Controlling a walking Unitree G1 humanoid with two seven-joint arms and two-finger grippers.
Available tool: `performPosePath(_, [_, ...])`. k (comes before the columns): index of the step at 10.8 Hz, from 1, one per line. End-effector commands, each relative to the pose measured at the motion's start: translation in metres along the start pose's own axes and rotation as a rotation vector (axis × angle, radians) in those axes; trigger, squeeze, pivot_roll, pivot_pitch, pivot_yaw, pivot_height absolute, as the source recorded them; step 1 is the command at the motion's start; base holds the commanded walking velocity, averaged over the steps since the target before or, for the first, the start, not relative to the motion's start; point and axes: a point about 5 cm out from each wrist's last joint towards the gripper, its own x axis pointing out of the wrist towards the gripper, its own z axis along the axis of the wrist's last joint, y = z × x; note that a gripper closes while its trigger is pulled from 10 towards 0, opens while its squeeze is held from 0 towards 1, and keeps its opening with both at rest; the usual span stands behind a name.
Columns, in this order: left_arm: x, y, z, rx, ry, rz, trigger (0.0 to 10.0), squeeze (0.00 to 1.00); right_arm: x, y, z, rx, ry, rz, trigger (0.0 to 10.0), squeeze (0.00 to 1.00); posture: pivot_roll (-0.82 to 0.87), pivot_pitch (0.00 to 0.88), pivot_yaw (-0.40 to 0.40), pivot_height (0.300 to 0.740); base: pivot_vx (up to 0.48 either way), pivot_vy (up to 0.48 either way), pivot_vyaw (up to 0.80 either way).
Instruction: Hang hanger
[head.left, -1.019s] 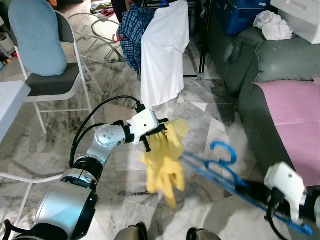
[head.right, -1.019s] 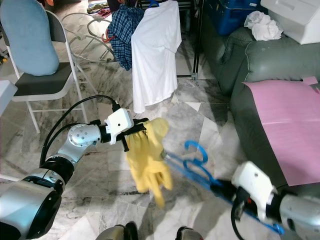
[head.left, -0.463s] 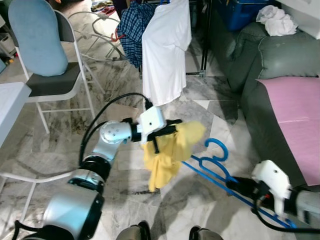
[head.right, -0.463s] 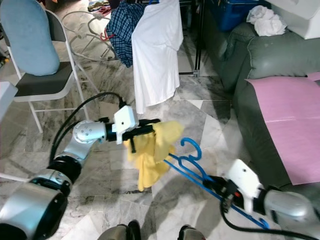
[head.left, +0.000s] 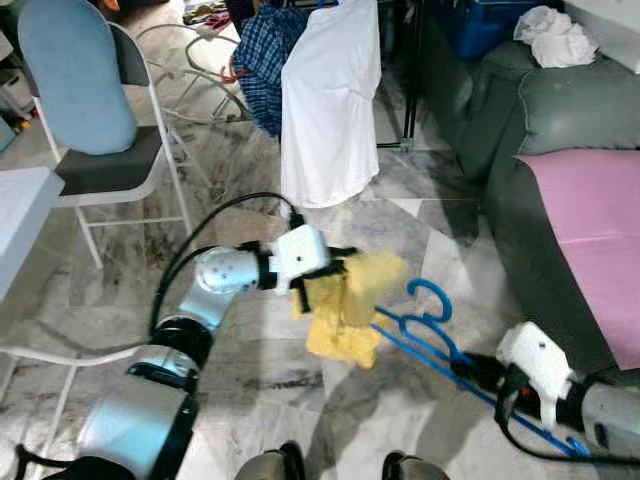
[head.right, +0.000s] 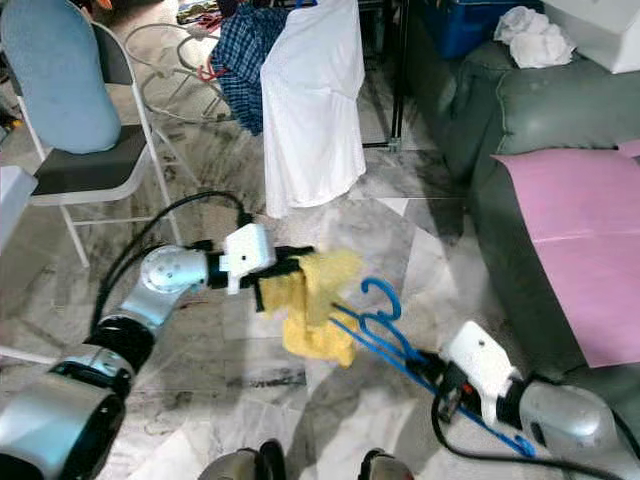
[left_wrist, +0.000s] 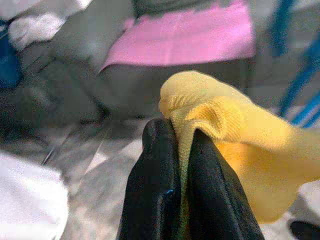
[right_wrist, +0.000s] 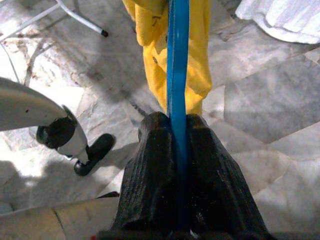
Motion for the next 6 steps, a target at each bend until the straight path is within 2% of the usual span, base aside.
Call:
performPosePath(1, [-0.002, 0.005, -0.001, 0.02, 0.033, 0.032, 10.0, 0.0, -0.003, 0.002, 0.008, -0.047, -0.014, 0.001, 10.0, 0.0, -0.27, 0.182, 0.131, 0.74, 0.0, 0.0, 0.0])
performPosePath(2, [-0.002, 0.005, -0.004, 0.028, 0.054, 0.045, 10.0, 0.0, -0.007, 0.001, 0.01, -0.066, -0.006, -0.027, 10.0, 0.0, -0.28, 0.182, 0.133, 0.74, 0.0, 0.0, 0.0])
performPosePath(3, [0.002, 0.004, 0.0, 0.009, 0.014, 0.038, 10.0, 0.0, -0.008, -0.004, 0.006, -0.071, 0.004, -0.076, 10.0, 0.0, -0.29, 0.185, 0.135, 0.74, 0.0, 0.0, 0.0])
performPosePath(6, [0.015, -0.006, 0.011, -0.004, -0.069, -0.045, 10.0, 0.0, 0.01, -0.005, 0.006, -0.036, -0.038, -0.107, 10.0, 0.0, -0.3, 0.188, 0.139, 0.74, 0.0, 0.0, 0.0])
